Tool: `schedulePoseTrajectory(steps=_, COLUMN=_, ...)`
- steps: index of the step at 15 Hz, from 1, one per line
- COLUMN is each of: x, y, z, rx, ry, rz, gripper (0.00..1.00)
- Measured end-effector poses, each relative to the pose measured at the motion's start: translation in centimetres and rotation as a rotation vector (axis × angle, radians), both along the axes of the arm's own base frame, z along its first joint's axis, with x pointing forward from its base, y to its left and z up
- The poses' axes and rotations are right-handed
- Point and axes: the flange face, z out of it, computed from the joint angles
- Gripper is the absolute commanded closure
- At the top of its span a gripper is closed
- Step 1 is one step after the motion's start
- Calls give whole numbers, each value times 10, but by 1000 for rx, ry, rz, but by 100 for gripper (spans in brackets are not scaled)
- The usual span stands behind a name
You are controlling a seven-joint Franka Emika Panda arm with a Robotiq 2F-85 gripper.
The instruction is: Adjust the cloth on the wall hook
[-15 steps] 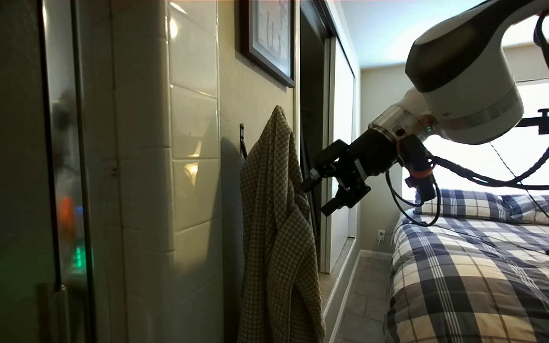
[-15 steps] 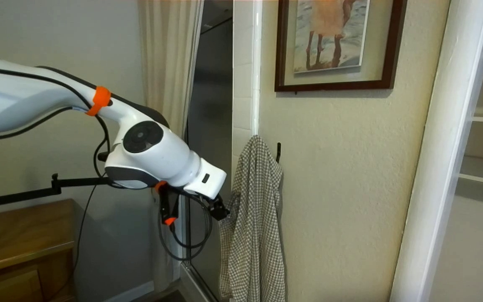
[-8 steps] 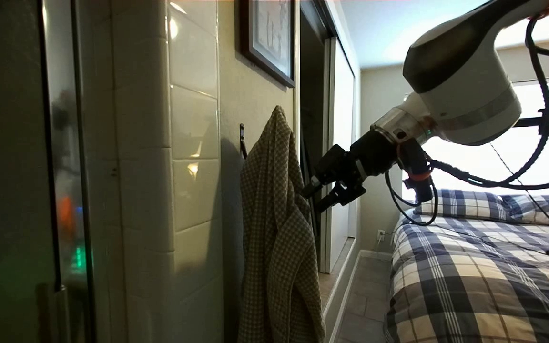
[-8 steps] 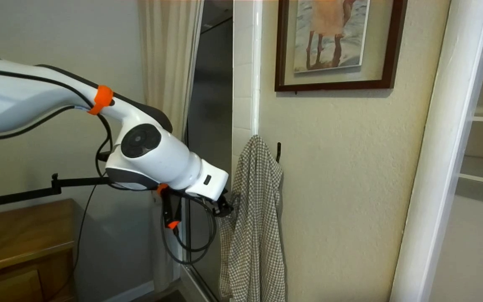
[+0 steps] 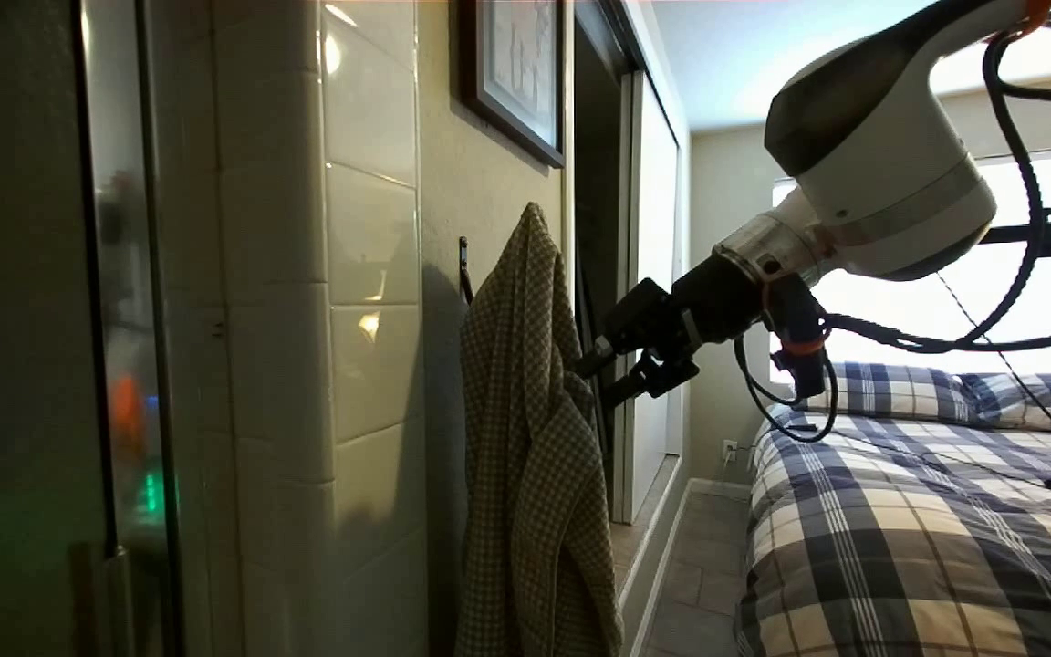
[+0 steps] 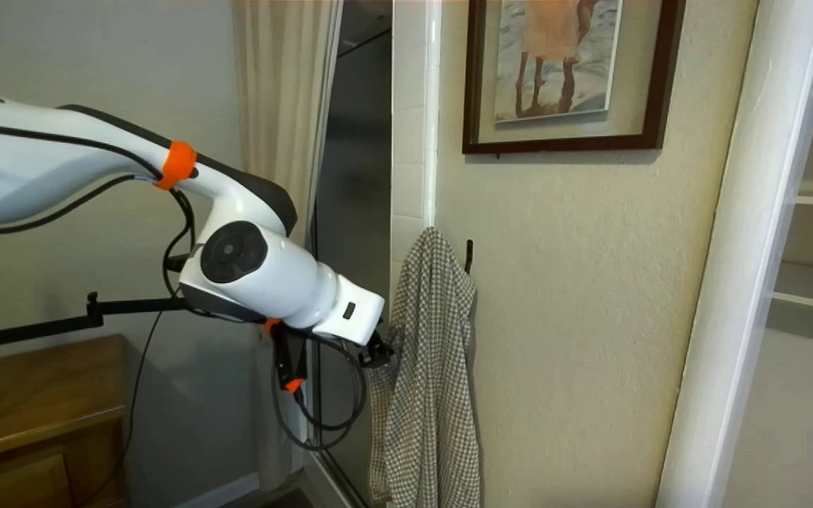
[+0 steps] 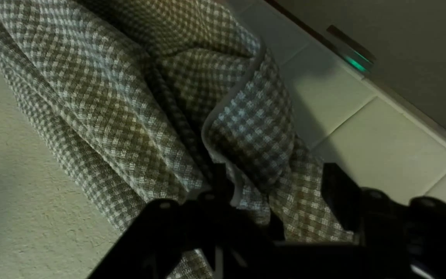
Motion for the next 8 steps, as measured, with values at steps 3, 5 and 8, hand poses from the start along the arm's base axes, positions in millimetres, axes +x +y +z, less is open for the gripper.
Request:
schedulePoseTrajectory(steps=3, x=0, y=-5, z=0, rx=9, ry=-32, rz=3, gripper=40)
schedulePoseTrajectory(steps=5, x=1, y=-7, z=-1, rx=15, ry=-54, rz=4, gripper=41)
schedulePoseTrajectory(steps=8, x=3, y=-7, z=-6, rx=20, ry=-72, rz=4, gripper=47)
